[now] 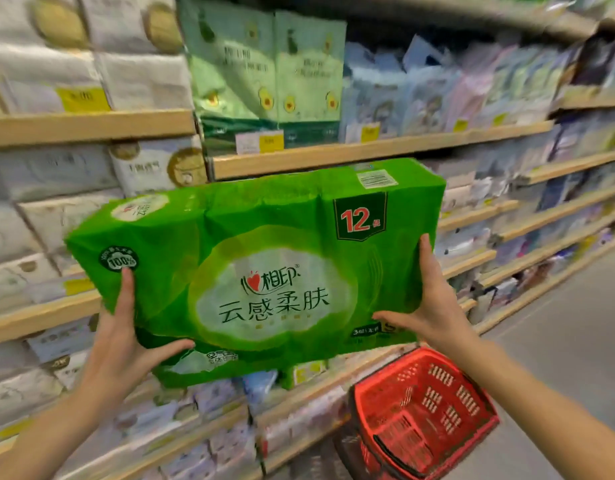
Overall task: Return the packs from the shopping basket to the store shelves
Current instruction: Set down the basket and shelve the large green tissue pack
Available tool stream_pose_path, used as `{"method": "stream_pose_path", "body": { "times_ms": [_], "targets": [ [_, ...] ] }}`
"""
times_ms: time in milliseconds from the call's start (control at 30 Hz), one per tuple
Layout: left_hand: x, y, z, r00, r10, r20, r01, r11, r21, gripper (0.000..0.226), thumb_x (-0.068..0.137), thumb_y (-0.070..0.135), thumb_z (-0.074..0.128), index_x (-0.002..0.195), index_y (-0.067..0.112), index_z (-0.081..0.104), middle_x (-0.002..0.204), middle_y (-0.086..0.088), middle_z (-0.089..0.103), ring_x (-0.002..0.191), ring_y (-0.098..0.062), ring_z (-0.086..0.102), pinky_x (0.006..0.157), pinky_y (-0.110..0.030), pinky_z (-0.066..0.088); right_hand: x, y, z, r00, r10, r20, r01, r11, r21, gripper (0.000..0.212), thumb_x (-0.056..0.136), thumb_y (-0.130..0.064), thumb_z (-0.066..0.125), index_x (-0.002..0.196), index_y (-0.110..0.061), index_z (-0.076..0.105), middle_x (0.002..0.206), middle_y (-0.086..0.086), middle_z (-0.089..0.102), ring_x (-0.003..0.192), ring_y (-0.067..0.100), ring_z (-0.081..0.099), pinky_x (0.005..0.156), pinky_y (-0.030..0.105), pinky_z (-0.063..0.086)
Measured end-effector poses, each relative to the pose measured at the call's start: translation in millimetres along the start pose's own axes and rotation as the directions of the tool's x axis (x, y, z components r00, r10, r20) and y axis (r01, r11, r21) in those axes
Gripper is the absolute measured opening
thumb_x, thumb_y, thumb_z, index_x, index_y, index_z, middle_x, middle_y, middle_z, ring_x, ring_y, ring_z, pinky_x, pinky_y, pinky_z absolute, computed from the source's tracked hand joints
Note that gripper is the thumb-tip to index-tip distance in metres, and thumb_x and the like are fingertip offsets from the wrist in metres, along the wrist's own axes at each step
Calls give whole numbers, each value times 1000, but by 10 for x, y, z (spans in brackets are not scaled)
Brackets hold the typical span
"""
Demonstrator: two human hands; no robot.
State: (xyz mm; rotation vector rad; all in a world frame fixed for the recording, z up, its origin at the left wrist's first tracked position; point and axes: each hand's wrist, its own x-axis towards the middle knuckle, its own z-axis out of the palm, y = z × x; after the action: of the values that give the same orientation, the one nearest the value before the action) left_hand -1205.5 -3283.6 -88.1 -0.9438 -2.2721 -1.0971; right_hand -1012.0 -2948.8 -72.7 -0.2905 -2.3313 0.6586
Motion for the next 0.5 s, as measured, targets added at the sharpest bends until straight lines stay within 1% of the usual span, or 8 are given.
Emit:
{"method": "stream_pose_path", "body": {
  "times_ms": [67, 100, 133, 200, 233, 300, 367, 500],
  "targets": [
    [281, 306, -136, 993, 111, -30, -111, 994, 24, 116, 61, 69, 63, 143, 40, -12, 125, -41, 46, 108, -50, 51, 83, -57, 44, 96, -113, -408, 998, -24, -62, 23, 1000, -12, 127, 49, -44, 74, 132, -50, -22, 145, 9, 28, 126, 2, 22, 105, 19, 20],
    [413, 462, -187, 987, 160, -30, -159, 986, 48, 112, 62, 80, 49, 144, 36, -12, 114, -44, 51, 95, -53, 57, 72, -58, 48, 132, -149, -606, 995, -39, -91, 36, 999, -26, 128, 50, -42, 76, 131, -52, -22, 144, 7, 27, 126, -1, 20, 104, 15, 18],
    [531, 635, -227, 983, 184, -17, -183, 982, 47, 113, 60, 82, 46, 144, 35, -13, 107, -46, 53, 87, -57, 58, 67, -60, 49, 156, -188, -804, 991, -50, -122, 45, 998, -43, 130, 51, -38, 79, 131, -51, -22, 144, 8, 26, 126, -1, 20, 103, 12, 16],
    [764, 979, -256, 980, 199, -16, -199, 980, 23, 126, 52, 70, 67, 141, 43, -17, 116, -47, 48, 95, -62, 53, 75, -67, 44, 183, -239, -1193, 980, -56, -192, 39, 995, -92, 129, 53, -34, 83, 133, -41, -18, 145, 16, 28, 130, 11, 26, 103, 16, 19],
    [871, 1131, -246, 980, 199, -17, -199, 980, 6, 131, 47, 58, 75, 138, 48, -19, 127, -44, 42, 105, -62, 49, 83, -68, 42, 189, -262, -1387, 972, -58, -228, 33, 994, -108, 129, 54, -41, 81, 135, -37, -19, 144, 19, 30, 129, 15, 29, 104, 22, 22],
    [1083, 1417, -204, 977, 212, -17, -212, 976, -50, 132, 45, 40, 75, 132, 57, -22, 141, -37, 30, 122, -56, 39, 97, -64, 36, 192, -317, -1754, 952, -73, -297, 36, 991, -128, 129, 53, -68, 68, 138, -39, -25, 143, 15, 31, 127, 7, 26, 106, 29, 25],
    [1282, 1682, -132, 972, 234, -30, -236, 967, -98, 136, 45, 35, 80, 128, 61, -25, 147, -31, 26, 131, -49, 31, 104, -60, 30, 183, -315, -2102, 931, -92, -353, 37, 986, -161, 122, 49, -82, 54, 134, -46, -25, 142, 9, 30, 126, 3, 24, 107, 30, 24],
    [1599, 2270, 80, 950, 310, -32, -311, 934, -174, 133, 44, 42, 76, 126, 63, -26, 149, -26, 26, 135, -44, 27, 108, -58, 28, 139, -218, -2716, 905, -94, -414, 1, 976, -219, 117, 46, -84, 55, 126, -60, -28, 148, 14, 28, 132, 17, 28, 106, 36, 26]
  ]
}}
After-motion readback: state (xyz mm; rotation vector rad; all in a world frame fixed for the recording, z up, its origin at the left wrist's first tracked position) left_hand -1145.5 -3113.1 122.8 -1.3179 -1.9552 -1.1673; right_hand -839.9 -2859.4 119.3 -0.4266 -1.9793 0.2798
